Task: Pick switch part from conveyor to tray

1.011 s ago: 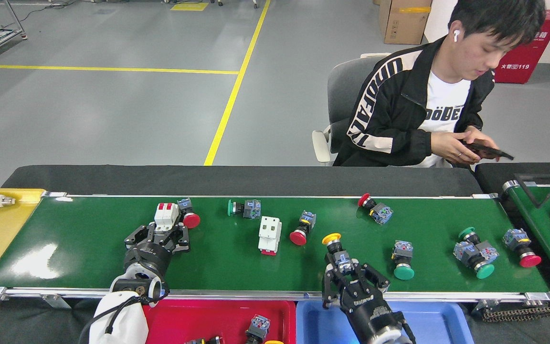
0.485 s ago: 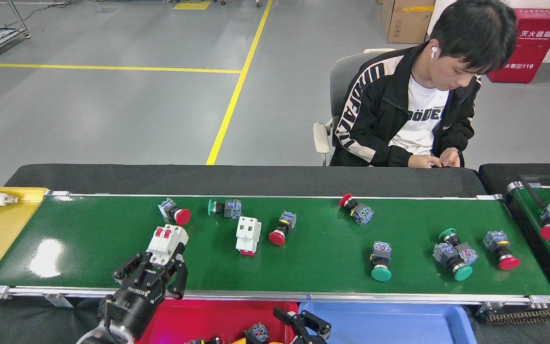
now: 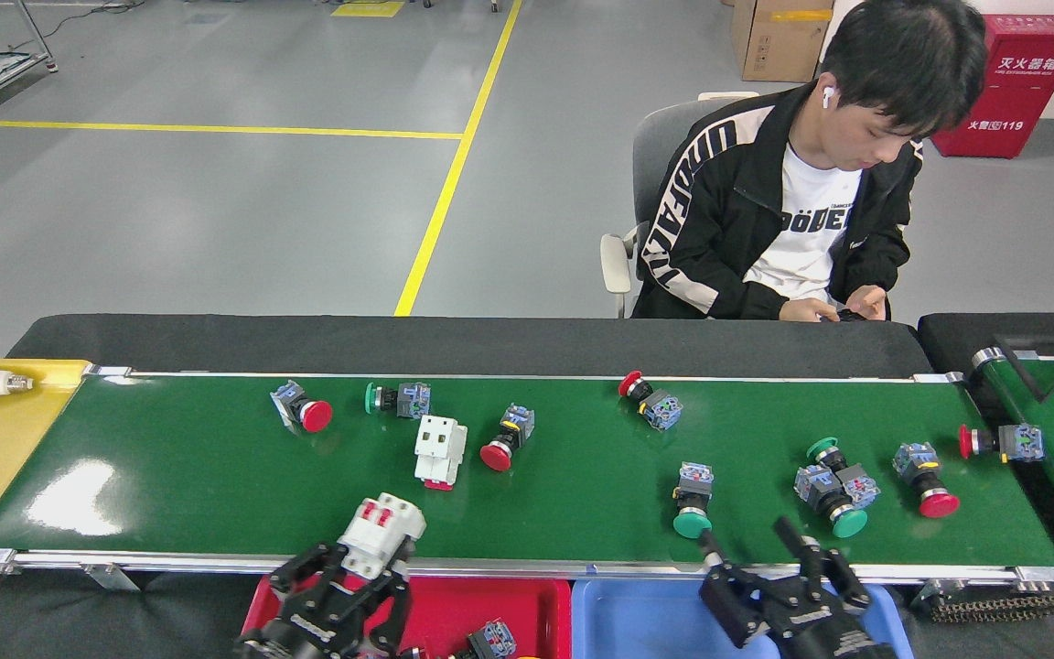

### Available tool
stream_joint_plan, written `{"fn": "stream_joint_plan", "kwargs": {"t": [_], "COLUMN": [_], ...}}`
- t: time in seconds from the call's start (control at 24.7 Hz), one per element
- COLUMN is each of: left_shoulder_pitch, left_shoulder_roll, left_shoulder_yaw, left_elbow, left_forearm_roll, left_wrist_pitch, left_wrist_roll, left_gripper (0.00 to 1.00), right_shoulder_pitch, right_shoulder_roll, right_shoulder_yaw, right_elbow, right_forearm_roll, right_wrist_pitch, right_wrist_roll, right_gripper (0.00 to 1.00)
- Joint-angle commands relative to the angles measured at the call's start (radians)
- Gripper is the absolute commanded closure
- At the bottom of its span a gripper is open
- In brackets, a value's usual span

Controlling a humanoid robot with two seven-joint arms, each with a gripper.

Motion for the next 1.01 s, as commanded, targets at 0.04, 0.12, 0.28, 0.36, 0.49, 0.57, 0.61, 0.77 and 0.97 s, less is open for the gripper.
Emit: {"fn": "stream_joint_plan", "kwargs": {"t": [0.04, 0.12, 0.28, 0.36, 0.49, 0.57, 0.61, 0.77, 0.97], "left_shoulder_pitch": [-0.048, -0.088, -0.105, -0.102, -0.039, 0.030, 0.053, 0.071, 0.120], "left_shoulder_roll": [-0.039, -0.084, -0.117, -0.114, -0.111, -0.117, -0.125, -0.123, -0.125], "left_shoulder_yaw": [-0.172, -0.224, -0.240, -0.232, -0.164, -0.013, 0.090, 0.383, 0.618], "left_elbow": [0.029, 0.100, 0.128, 0.098, 0.025, -0.050, -0.055, -0.053, -0.053], "left_forearm_roll": [-0.077, -0.128, -0.200, -0.199, -0.157, -0.067, -0.019, 0.060, 0.077], "left_wrist_pitch": [-0.010, -0.005, -0.013, -0.013, -0.012, -0.010, -0.009, -0.012, 0.090], "left_wrist_roll": [-0.027, -0.045, -0.044, -0.044, -0.039, -0.039, -0.039, -0.038, -0.038], "left_gripper": [0.83, 0.64, 0.00, 0.00, 0.00, 0.00, 0.00, 0.00, 0.00], "right_shoulder_pitch": [0.051, 0.073, 0.063, 0.060, 0.054, 0.054, 0.051, 0.010, -0.118], "right_shoulder_roll": [-0.040, -0.055, -0.048, -0.045, -0.040, -0.040, -0.039, -0.026, -0.034], "right_shoulder_yaw": [-0.013, -0.013, -0.012, -0.004, -0.003, -0.003, -0.003, 0.082, 0.310], "right_elbow": [-0.016, -0.016, -0.014, -0.014, -0.014, -0.014, -0.014, -0.003, 0.104], "right_forearm_roll": [0.009, 0.021, 0.048, 0.058, 0.066, 0.066, 0.066, 0.115, 0.186], "right_wrist_pitch": [0.026, 0.026, 0.043, 0.069, 0.075, 0.078, 0.080, 0.161, 0.370], "right_wrist_roll": [-0.126, -0.159, -0.157, -0.157, -0.159, -0.157, -0.154, -0.140, -0.124], "right_gripper": [0.05, 0.05, 0.05, 0.05, 0.05, 0.05, 0.05, 0.06, 0.05]}}
